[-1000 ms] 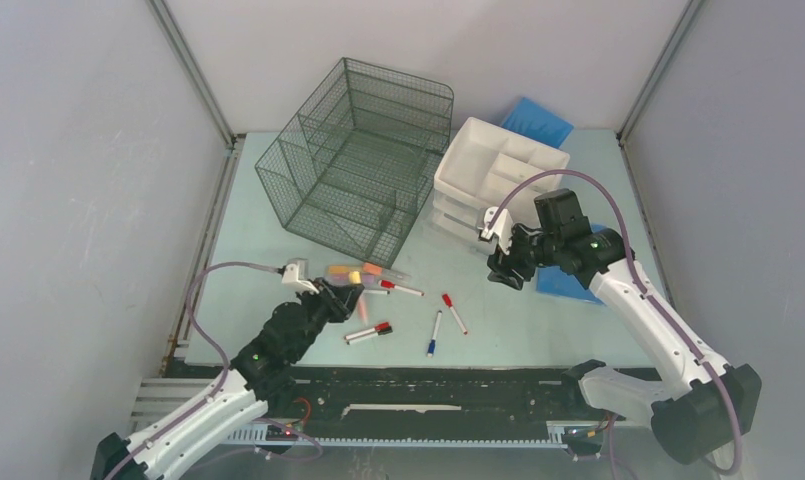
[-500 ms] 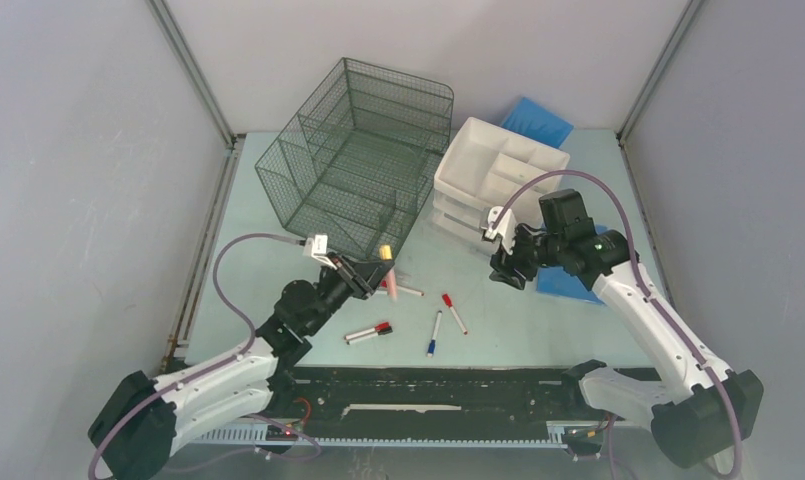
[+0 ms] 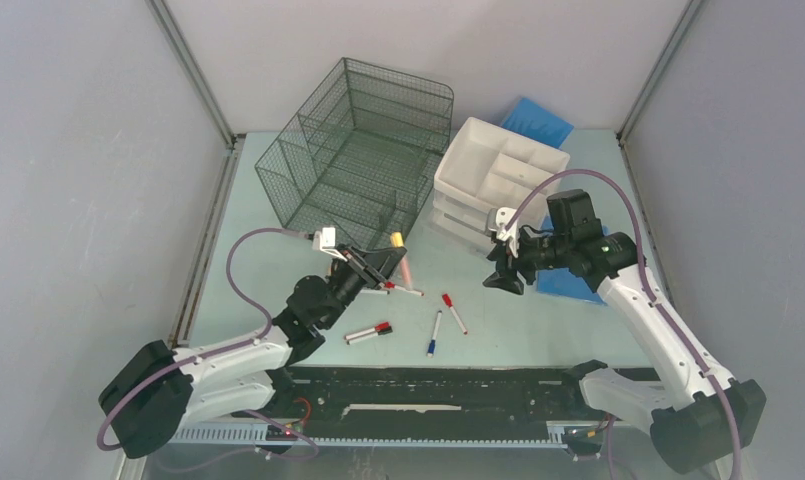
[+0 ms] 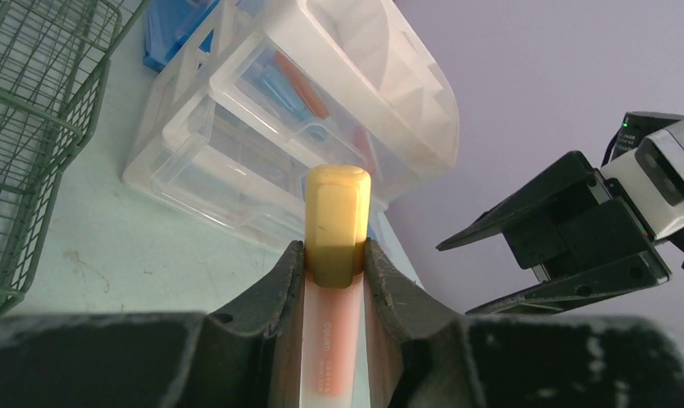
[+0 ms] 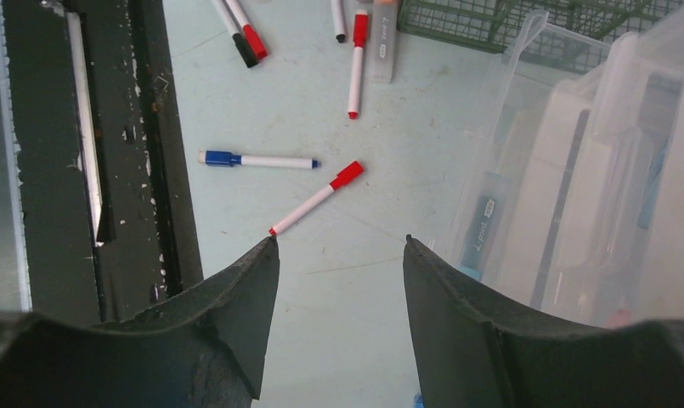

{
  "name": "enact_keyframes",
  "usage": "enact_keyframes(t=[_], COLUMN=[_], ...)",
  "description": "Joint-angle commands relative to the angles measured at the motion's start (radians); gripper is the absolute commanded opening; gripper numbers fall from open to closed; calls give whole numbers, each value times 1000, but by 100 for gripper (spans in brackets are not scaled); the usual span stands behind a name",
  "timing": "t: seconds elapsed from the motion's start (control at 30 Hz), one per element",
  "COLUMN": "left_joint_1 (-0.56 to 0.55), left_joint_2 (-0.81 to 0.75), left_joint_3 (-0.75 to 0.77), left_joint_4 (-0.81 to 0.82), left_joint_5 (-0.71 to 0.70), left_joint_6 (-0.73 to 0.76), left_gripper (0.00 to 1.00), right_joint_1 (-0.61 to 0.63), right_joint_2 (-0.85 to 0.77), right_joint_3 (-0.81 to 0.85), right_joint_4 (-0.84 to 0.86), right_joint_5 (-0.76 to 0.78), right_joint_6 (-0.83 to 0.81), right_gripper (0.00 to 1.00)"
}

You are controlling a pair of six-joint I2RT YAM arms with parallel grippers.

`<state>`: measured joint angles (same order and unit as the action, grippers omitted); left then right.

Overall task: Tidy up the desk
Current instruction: Pick up the stationery from the center of the board, then place the stationery in the drawer.

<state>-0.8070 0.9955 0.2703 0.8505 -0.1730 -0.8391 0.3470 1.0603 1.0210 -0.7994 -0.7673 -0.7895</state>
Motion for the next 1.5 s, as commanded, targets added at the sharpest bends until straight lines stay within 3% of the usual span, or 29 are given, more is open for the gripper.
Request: enact_keyframes(t=[0.0,0.43,0.97,1.47], left_joint_1=[-17,-60,-147,-158], left_joint_2=[19,106,268,483], left_joint_3=[49,120,258,497], left_joint_4=[76,53,1,-182], left_joint_5=[-90,-222,-442,-512], left_joint_6=[-47,-154,-312,-508], left_gripper=[0,0,4,7], right_joint_1=[-33,-94,-97,-100], right_joint_2=[-29,-6,-52,-116], right_joint_3=[0,16,15,-1], right_joint_4=[-38,-143,-95,-49], right_joint_5=[-118,-168,-88,-41], right_joint_6=[-53,-180,-109,-75], right_gripper=[63,63,63,63])
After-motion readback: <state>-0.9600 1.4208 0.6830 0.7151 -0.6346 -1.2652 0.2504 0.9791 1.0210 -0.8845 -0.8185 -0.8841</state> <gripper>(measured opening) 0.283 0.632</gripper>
